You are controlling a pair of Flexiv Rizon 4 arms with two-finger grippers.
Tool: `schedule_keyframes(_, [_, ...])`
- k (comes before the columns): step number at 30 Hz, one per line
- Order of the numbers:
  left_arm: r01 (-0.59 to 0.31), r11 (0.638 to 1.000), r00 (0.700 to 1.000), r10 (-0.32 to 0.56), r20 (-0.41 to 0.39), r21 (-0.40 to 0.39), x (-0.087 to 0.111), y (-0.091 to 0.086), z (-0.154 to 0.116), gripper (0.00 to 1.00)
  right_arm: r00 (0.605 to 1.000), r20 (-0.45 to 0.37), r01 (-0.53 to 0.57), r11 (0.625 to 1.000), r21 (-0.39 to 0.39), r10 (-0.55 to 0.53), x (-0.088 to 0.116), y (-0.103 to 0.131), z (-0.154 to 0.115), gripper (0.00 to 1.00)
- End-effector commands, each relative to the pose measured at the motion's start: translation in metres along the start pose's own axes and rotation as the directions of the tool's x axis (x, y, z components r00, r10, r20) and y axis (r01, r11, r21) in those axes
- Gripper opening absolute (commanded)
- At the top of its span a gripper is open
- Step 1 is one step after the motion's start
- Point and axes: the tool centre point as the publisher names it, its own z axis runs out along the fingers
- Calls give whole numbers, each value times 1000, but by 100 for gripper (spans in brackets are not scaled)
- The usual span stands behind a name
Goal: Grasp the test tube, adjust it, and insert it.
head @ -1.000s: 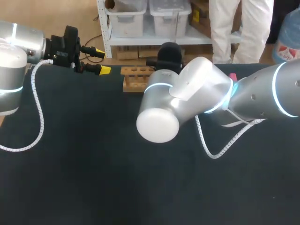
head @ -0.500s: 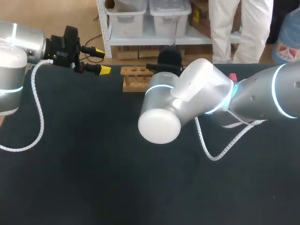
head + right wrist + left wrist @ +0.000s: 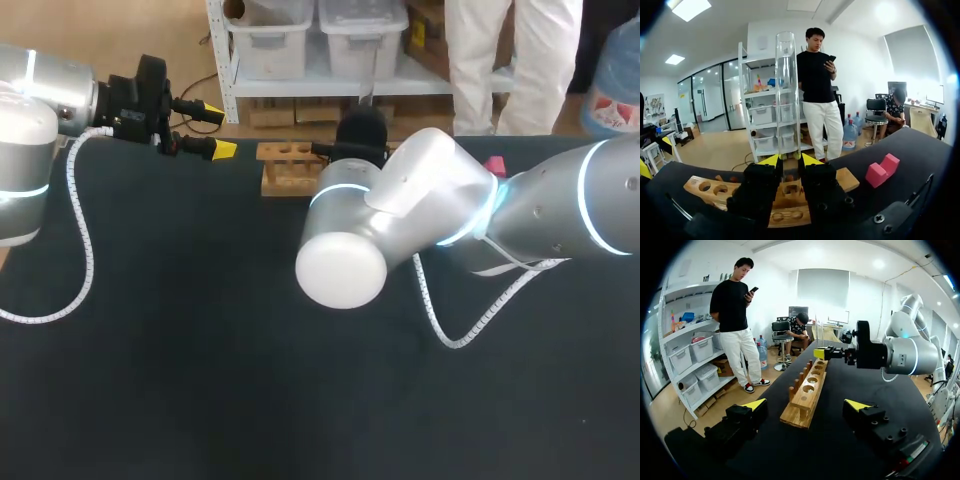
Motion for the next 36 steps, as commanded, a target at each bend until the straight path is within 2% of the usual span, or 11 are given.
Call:
schedule_keyframes(1, [0,1000,1000,0,0,1,0,1,0,100,1000,-4,-4,1000,-5,4,3,3,2,0])
schedule_keyframes(4, [0,1000,1000,0,0,1,0,1,0,100,1000,-9,-6,1000,-7,6,4,3,2,0])
schedule_keyframes(5, [0,1000,1000,0,0,1,0,1,0,100,1000,-10,-6,1000,-7,6,5,3,2,10])
schedule_keyframes(11, [0,1000,1000,0,0,1,0,1,0,100,1000,-15,-8,1000,-11,8,6,4,1,23])
schedule_keyframes(14, [0,1000,1000,0,0,1,0,1,0,100,1000,-17,-10,1000,-10,10,6,5,0,24])
schedule_keyframes(17, [0,1000,1000,0,0,1,0,1,0,100,1000,-19,-11,1000,-7,11,7,5,-1,29])
schedule_keyframes(31, [0,1000,1000,0,0,1,0,1,0,100,1000,-13,-22,1000,11,22,8,5,-4,33])
schedule_keyframes(33, [0,1000,1000,0,0,1,0,1,0,100,1000,-9,-26,1000,17,27,9,5,-5,48])
schedule_keyframes(36, [0,1000,1000,0,0,1,0,1,0,100,999,-1,-32,999,24,33,8,6,-5,47])
